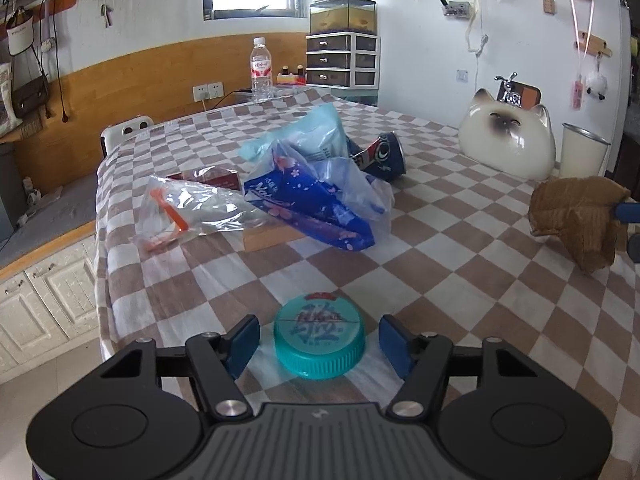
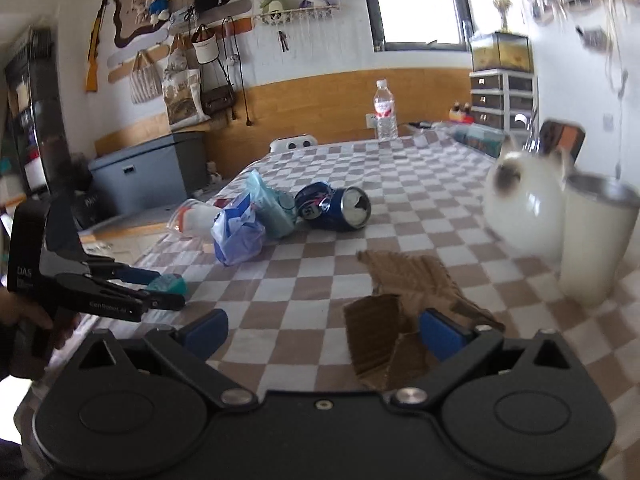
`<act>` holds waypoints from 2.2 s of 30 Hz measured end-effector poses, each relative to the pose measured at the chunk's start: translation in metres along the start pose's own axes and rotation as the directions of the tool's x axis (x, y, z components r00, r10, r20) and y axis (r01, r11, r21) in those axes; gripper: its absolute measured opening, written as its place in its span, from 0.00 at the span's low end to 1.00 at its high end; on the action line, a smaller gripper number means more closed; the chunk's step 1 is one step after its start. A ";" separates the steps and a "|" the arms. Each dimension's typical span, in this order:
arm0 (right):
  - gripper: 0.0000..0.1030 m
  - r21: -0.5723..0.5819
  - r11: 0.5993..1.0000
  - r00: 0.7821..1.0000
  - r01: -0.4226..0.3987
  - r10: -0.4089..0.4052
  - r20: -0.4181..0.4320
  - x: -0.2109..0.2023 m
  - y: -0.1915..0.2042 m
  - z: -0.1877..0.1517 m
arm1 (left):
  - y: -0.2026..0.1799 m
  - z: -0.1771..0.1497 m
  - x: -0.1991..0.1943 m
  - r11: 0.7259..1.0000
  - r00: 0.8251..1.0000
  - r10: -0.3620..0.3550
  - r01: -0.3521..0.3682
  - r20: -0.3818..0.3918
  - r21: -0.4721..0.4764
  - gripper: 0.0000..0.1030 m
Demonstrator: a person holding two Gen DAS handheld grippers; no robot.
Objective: Collect trash
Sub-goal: 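Grasp the teal bottle cap with the left tool while the right tool grasps the cardboard, then carry the bottle cap and cardboard over the wastebasket with both tools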
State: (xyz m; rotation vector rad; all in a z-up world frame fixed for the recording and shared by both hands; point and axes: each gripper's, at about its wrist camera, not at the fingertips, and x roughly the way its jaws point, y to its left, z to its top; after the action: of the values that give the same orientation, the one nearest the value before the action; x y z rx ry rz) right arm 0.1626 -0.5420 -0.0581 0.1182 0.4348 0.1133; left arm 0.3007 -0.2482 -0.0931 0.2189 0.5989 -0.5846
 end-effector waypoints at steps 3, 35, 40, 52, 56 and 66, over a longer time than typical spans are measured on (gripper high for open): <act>1.00 -0.061 0.997 0.998 0.056 -0.055 0.016 -0.004 0.002 0.003 | 0.001 0.001 0.001 1.000 1.000 -0.013 0.013 -0.001 -0.005 0.58; 1.00 -0.068 0.996 0.997 -0.057 0.053 -0.064 0.028 -0.057 -0.005 | -0.023 -0.019 -0.043 0.987 0.991 -0.130 0.132 0.024 -0.097 0.48; 0.71 -0.209 0.969 0.983 0.132 -0.155 -0.096 0.036 -0.027 -0.010 | -0.021 -0.020 -0.053 0.987 0.993 -0.117 0.120 0.030 -0.107 0.48; 0.57 -0.069 0.979 0.981 0.190 -0.192 -0.023 0.005 0.025 0.000 | -0.003 -0.032 -0.089 0.986 0.993 -0.083 0.094 0.078 -0.139 0.48; 0.57 -0.047 0.983 0.984 0.179 -0.180 -0.004 -0.004 0.052 0.001 | 0.005 -0.038 -0.102 0.984 0.994 -0.063 0.078 0.092 -0.158 0.48; 0.57 -0.022 0.983 0.983 0.183 -0.183 0.006 -0.012 0.110 0.001 | 0.032 -0.053 -0.139 0.978 0.989 0.004 0.026 0.145 -0.207 0.48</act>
State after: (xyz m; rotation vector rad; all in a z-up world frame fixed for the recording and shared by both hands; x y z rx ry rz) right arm 0.1433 -0.4350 -0.0367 0.0560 0.4382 -0.0627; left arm 0.2012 -0.1405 -0.0531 -0.0244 0.5165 -0.5390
